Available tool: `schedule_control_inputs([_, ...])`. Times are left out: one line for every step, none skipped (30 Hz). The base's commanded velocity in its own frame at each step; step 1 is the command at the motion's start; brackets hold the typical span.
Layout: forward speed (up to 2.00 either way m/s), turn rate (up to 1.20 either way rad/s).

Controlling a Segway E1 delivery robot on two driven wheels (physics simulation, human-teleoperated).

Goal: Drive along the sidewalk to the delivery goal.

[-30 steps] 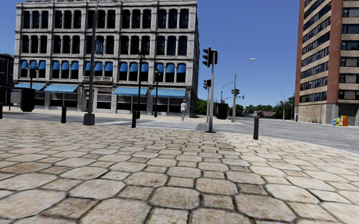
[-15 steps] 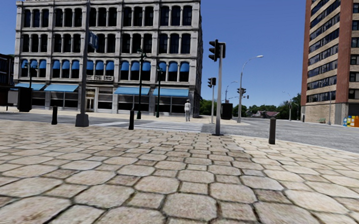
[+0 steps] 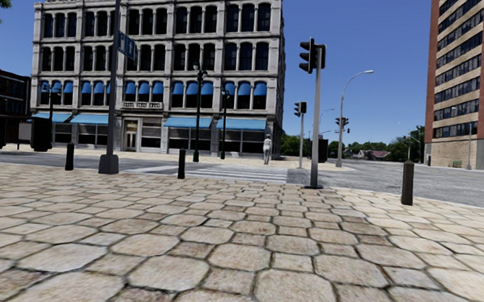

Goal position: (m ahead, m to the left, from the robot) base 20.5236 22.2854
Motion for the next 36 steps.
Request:
schedule_control_inputs([1.78, 0.00])
schedule_control_inputs([1.78, 0.00])
schedule_control_inputs([1.78, 0.00])
schedule_control_inputs([1.78, 0.00])
schedule_control_inputs([1.78, 0.00])
schedule_control_inputs([1.78, 0.00])
schedule_control_inputs([1.78, 0.00])
schedule_control_inputs([1.78, 0.00])
schedule_control_inputs([1.78, 0.00])
schedule_control_inputs([1.78, 0.00])
schedule_control_inputs([1.78, 0.00])
schedule_control_inputs([1.78, 0.00])
schedule_control_inputs([1.78, 0.00])
schedule_control_inputs([1.78, 0.00])
schedule_control_inputs([1.78, 0.00])
schedule_control_inputs([1.78, 0.00])
schedule_control_inputs([1.78, 0.00])
schedule_control_inputs([1.78, 0.00])
schedule_control_inputs([1.78, 0.00])
schedule_control_inputs([1.78, 0.00])
schedule_control_inputs([1.78, 0.00])
schedule_control_inputs([1.78, 0.00])
schedule_control_inputs([1.78, 0.00])
schedule_control_inputs([1.78, 0.00])
schedule_control_inputs([1.78, 0.00])
schedule_control_inputs([1.78, 0.00])
schedule_control_inputs([1.78, 0.00])
schedule_control_inputs([1.78, 0.00])
schedule_control_inputs([1.78, 0.00])
schedule_control_inputs([1.78, 0.00])
schedule_control_inputs([1.78, 0.00])
schedule_control_inputs([1.78, 0.00])
schedule_control_inputs([1.78, 0.00])
schedule_control_inputs([1.78, 0.00])
schedule_control_inputs([1.78, 0.00])
schedule_control_inputs([1.78, 0.00])
